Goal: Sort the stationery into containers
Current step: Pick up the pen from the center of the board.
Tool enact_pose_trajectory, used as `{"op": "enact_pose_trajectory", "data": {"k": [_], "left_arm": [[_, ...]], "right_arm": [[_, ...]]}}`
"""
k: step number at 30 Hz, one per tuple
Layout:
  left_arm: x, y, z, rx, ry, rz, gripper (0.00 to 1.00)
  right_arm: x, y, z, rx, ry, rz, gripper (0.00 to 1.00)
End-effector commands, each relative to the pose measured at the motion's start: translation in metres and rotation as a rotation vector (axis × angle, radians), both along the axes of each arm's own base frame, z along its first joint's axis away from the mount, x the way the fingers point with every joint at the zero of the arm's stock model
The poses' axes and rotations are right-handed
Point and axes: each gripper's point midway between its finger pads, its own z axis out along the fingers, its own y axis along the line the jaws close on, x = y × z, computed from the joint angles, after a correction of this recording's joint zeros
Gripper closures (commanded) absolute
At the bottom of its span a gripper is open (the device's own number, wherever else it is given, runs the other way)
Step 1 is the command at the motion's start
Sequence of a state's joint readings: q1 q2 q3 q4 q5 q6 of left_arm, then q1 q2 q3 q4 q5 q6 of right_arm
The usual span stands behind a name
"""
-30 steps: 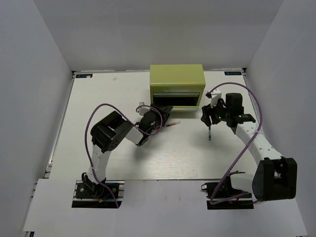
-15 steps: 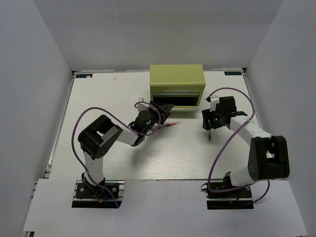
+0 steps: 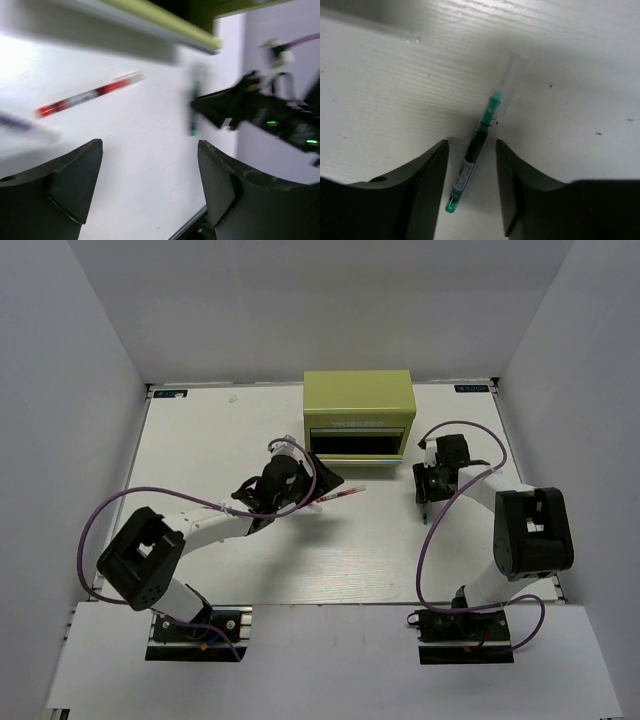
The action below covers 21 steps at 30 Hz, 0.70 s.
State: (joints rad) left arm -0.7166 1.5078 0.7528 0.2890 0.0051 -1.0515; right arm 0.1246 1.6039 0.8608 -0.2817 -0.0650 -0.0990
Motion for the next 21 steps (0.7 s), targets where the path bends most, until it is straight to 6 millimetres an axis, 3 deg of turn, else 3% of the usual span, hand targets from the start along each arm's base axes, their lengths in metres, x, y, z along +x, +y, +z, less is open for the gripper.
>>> {"op": "enact_pose_trajectory", "data": {"k": [1, 6, 7, 8, 10, 12, 15, 16, 21], "left_arm": [[-0.019, 0.042, -0.035, 0.247, 0.165, 0.058, 0.13], [-0.030, 0.064, -0.056, 0.354, 0.351, 0.146, 0.02], [-0.025, 0.062, -0.051, 0.358, 0.358, 0.166, 0.02], [-0.030, 0.067, -0.064, 0.405, 0.416, 0.172, 0.00], [-0.025, 0.062, -0.059, 0.415, 0.436, 0.177, 0.00], [-0.022, 0.064, -0.064, 0.446, 0.480, 0.192, 0.00], [-0.021, 0.062, -0.064, 0.450, 0.505, 0.206, 0.00], [-0.018, 0.062, -0.065, 0.461, 0.507, 0.213, 0.00], [-0.014, 0.072, -0.074, 0.499, 0.586, 0.285, 0.00]], "right_arm": [[0.001, -0.002, -0.009, -0.001, 0.038, -0.036, 0.54], [-0.010, 0.006, -0.016, 0.039, 0.089, 0.009, 0.79], [-0.010, 0.007, -0.011, 0.040, 0.073, 0.048, 0.86], [-0.014, 0.014, -0.004, 0.075, 0.065, 0.090, 0.89], [-0.017, 0.030, 0.013, 0.140, 0.022, 0.207, 0.94], [-0.017, 0.033, 0.037, 0.130, -0.060, 0.358, 1.00], [-0.026, 0.047, 0.069, 0.146, -0.154, 0.633, 1.00], [-0.039, 0.059, 0.080, 0.211, -0.146, 0.708, 1.00], [-0.031, 0.078, 0.134, 0.178, -0.420, 1.020, 1.00]]}}
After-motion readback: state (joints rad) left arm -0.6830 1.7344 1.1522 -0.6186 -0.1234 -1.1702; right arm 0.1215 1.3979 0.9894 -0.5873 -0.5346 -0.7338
